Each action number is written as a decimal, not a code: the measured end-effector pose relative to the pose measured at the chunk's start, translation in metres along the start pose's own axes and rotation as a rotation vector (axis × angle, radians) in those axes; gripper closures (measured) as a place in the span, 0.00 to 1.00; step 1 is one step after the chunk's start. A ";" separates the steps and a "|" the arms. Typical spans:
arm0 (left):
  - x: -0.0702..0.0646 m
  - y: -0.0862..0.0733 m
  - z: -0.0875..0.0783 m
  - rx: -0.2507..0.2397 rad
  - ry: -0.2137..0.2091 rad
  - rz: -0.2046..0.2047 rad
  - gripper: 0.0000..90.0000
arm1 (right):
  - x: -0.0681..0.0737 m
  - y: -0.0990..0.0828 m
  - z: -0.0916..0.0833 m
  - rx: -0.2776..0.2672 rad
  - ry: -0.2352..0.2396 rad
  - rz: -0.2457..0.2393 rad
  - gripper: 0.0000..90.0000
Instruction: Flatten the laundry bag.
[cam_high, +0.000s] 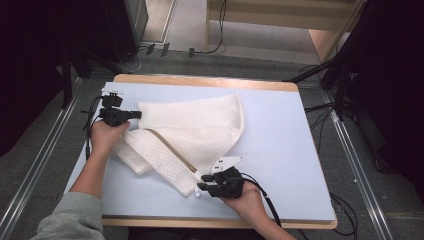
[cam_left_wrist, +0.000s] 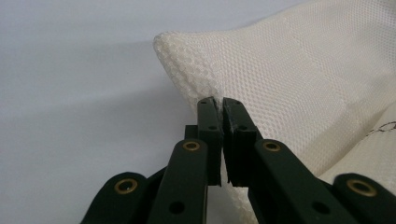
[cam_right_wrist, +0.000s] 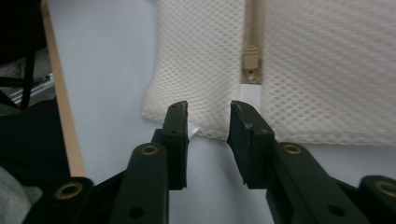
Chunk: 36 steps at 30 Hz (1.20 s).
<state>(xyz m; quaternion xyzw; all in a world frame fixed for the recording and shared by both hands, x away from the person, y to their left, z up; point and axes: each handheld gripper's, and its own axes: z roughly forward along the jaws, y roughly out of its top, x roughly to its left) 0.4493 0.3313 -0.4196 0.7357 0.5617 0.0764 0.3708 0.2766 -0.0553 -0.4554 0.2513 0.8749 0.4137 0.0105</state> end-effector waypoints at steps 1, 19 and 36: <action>0.000 0.000 0.000 -0.003 -0.002 -0.002 0.97 | 0.003 0.000 0.001 0.003 0.017 0.007 0.74; 0.005 0.004 -0.011 -0.019 -0.046 -0.023 0.97 | -0.015 -0.002 -0.006 0.079 -0.098 0.008 1.00; 0.009 0.011 -0.016 -0.080 -0.067 -0.037 0.98 | -0.111 -0.056 -0.106 0.053 -0.304 0.216 1.00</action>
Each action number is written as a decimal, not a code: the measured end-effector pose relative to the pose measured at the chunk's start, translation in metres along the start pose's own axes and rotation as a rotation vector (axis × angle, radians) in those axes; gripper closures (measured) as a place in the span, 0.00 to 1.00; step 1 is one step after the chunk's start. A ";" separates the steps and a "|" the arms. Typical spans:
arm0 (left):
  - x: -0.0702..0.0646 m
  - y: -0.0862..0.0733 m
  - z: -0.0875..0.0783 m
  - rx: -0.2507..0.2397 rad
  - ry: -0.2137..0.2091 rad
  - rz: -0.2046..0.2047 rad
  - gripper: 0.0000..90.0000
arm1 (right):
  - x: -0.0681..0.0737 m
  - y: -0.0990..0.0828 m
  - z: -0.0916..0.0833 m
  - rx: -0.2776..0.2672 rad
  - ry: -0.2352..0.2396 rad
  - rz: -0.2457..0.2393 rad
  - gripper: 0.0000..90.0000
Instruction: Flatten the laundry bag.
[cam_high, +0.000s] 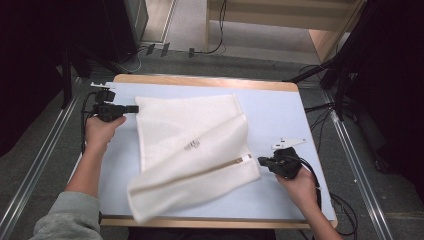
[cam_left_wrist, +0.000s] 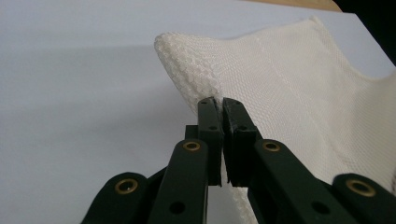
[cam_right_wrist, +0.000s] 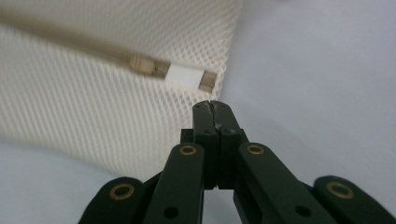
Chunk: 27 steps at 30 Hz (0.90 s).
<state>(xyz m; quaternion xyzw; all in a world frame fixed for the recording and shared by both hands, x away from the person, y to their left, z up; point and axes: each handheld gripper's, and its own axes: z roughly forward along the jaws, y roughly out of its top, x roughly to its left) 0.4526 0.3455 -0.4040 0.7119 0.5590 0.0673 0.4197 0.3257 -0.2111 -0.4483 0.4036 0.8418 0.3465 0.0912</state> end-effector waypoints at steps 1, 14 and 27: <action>0.001 0.000 0.002 -0.007 0.002 -0.001 0.97 | -0.005 -0.004 -0.002 -0.005 0.003 0.003 1.00; -0.010 -0.019 -0.008 0.038 0.033 0.020 0.62 | -0.008 0.005 -0.012 -0.115 0.018 0.026 0.79; -0.031 -0.081 -0.019 0.137 0.042 0.034 0.61 | -0.021 0.041 0.013 -0.128 0.023 0.061 0.78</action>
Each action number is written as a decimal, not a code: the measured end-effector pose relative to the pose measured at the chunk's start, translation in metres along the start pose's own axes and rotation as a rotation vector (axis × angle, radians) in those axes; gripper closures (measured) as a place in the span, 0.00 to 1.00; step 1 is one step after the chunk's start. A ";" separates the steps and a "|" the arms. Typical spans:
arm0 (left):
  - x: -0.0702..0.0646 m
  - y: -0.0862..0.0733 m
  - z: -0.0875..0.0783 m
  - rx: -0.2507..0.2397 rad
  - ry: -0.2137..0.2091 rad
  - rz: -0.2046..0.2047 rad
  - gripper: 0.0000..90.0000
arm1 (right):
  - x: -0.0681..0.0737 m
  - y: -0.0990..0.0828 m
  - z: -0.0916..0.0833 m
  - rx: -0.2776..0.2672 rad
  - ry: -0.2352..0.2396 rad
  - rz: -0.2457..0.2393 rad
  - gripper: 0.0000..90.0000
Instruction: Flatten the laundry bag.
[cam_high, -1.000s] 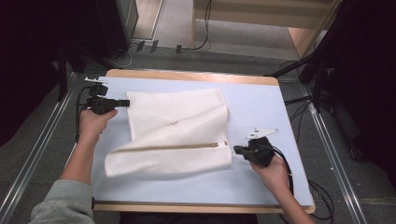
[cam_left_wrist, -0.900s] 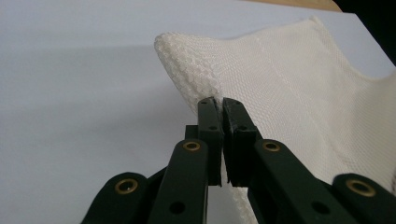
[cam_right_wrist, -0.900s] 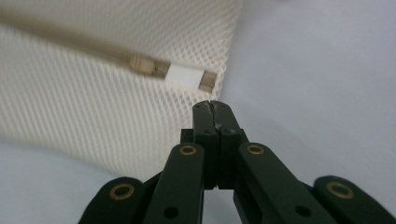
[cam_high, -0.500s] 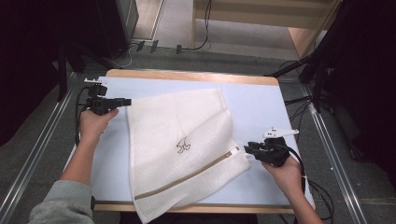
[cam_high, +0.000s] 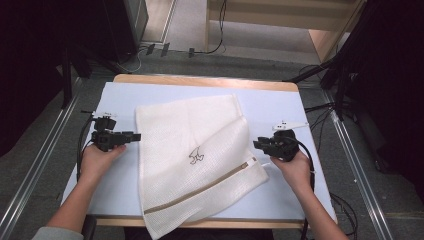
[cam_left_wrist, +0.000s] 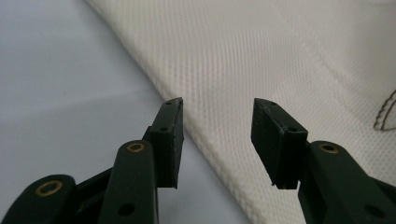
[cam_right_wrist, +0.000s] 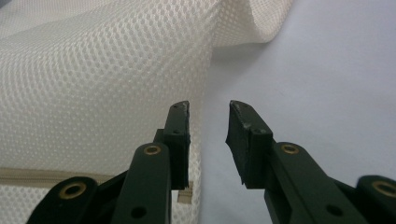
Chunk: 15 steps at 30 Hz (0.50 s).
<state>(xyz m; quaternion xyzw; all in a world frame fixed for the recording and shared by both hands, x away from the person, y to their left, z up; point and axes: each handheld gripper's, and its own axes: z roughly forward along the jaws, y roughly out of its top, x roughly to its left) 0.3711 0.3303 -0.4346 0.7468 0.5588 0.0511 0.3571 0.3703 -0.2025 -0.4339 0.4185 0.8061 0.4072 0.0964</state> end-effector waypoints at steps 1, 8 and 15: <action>0.000 -0.002 0.002 0.006 0.008 -0.004 0.61 | 0.000 0.001 0.002 0.000 0.001 -0.005 0.78; 0.000 -0.005 0.018 0.009 0.004 -0.041 0.68 | -0.001 0.003 0.007 0.005 0.014 -0.013 0.77; -0.001 0.008 0.030 0.012 -0.008 -0.024 0.96 | -0.002 0.003 0.010 0.019 0.020 -0.010 0.77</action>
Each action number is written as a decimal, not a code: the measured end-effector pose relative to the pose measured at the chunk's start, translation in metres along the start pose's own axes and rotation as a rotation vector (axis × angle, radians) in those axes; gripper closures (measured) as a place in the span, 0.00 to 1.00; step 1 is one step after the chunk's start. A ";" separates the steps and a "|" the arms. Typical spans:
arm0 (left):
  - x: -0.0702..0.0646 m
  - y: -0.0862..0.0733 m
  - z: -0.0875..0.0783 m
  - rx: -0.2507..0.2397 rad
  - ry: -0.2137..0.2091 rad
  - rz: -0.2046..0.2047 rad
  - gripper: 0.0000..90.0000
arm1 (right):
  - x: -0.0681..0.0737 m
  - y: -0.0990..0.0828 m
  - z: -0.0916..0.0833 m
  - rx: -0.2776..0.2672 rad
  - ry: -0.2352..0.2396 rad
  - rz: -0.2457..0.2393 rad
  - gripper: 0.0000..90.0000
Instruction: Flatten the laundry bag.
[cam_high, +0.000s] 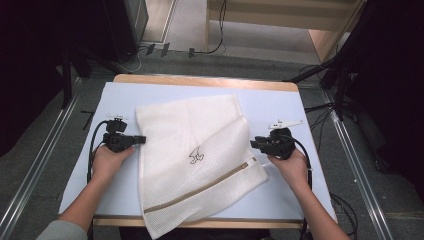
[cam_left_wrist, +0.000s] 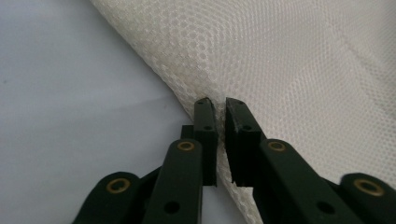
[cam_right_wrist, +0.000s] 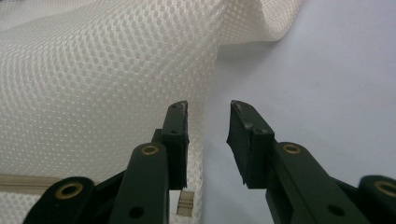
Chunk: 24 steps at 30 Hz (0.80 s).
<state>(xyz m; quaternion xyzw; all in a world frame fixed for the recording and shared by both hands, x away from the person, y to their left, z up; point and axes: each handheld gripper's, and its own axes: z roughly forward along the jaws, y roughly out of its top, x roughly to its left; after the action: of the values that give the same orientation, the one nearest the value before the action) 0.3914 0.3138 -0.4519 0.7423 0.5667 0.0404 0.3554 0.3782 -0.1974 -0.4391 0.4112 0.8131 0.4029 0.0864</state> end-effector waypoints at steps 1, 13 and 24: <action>0.001 0.004 0.001 -0.009 0.001 -0.009 0.97 | 0.000 0.000 0.000 0.001 0.000 0.000 0.77; 0.023 0.047 0.014 -0.086 0.028 -0.015 0.98 | 0.009 -0.004 0.009 0.001 0.015 -0.011 0.69; 0.031 0.056 0.026 -0.090 0.041 -0.015 0.98 | 0.010 -0.005 0.045 0.042 0.008 0.017 0.85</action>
<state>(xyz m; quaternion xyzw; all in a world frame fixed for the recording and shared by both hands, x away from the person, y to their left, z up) 0.4601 0.3224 -0.4497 0.7202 0.5771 0.0785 0.3771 0.3898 -0.1656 -0.4703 0.4182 0.8181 0.3882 0.0713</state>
